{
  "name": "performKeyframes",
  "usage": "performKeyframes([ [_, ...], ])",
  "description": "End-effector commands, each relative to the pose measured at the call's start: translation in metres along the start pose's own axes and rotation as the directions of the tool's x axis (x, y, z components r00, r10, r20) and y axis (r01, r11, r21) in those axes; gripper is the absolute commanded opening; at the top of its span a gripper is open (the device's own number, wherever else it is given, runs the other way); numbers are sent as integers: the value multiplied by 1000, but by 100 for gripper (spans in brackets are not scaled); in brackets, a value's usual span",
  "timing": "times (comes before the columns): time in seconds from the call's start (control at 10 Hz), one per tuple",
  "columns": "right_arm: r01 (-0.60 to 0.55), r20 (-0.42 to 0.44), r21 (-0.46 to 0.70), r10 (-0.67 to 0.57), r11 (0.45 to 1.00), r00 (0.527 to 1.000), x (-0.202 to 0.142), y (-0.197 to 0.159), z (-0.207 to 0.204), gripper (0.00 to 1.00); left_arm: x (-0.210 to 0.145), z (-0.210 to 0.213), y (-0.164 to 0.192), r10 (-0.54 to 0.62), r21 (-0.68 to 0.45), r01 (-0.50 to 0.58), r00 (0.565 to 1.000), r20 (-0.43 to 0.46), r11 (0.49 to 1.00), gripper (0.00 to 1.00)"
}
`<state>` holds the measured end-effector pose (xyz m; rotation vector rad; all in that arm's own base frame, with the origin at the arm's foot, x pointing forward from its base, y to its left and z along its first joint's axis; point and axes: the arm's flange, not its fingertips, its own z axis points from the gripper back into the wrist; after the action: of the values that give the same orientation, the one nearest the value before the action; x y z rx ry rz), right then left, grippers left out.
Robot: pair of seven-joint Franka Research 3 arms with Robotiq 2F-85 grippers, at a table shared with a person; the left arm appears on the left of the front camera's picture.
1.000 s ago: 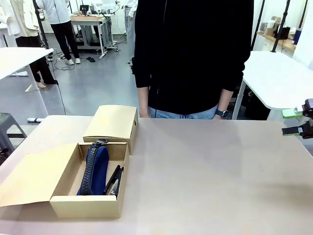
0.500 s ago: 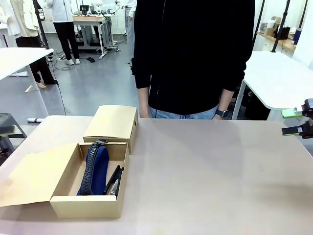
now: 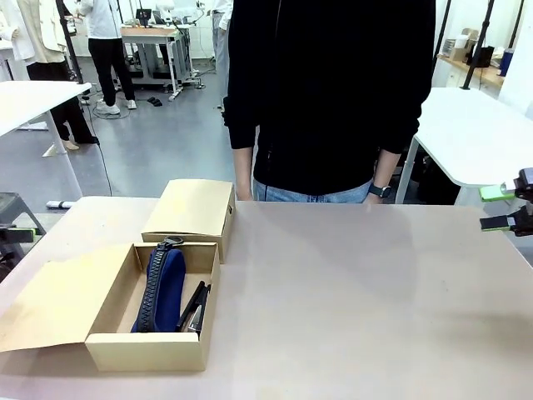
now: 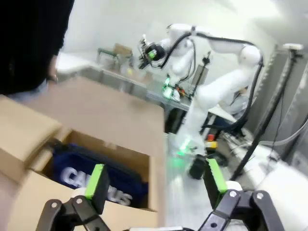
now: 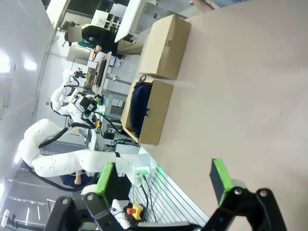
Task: Place items inside the box.
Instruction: Pick up a Pencil pouch or Stapler and place it inside the Mailer Box closest to the robot, then close the lid of the Mailer Box closest to the robot.
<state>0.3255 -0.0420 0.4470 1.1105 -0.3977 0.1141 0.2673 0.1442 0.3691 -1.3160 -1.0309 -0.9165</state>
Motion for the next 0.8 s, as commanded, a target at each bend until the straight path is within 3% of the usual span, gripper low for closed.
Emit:
performKeyframes([
  [0.0,14,5,11,-14,1000,1000,1,4,2,100,-41,-18,-19,-742,26,747,655,143,664,100],
  [0.2,14,5,11,-14,1000,1000,1,4,2,100,-23,-2,-18,-787,85,784,601,140,614,100],
  [0.3,14,5,11,-14,1000,1000,1,4,2,100,-15,11,0,-303,42,300,950,80,953,100],
  [0.5,14,5,11,-14,1000,1000,1,4,2,100,-15,11,0,-303,42,300,950,80,953,100],
  [0.6,14,5,11,-14,1000,1000,1,4,2,100,-13,13,-2,-367,52,364,925,99,930,100],
  [0.7,14,5,11,-14,1000,1000,1,4,2,100,-17,17,5,-413,89,416,909,-51,905,100],
])
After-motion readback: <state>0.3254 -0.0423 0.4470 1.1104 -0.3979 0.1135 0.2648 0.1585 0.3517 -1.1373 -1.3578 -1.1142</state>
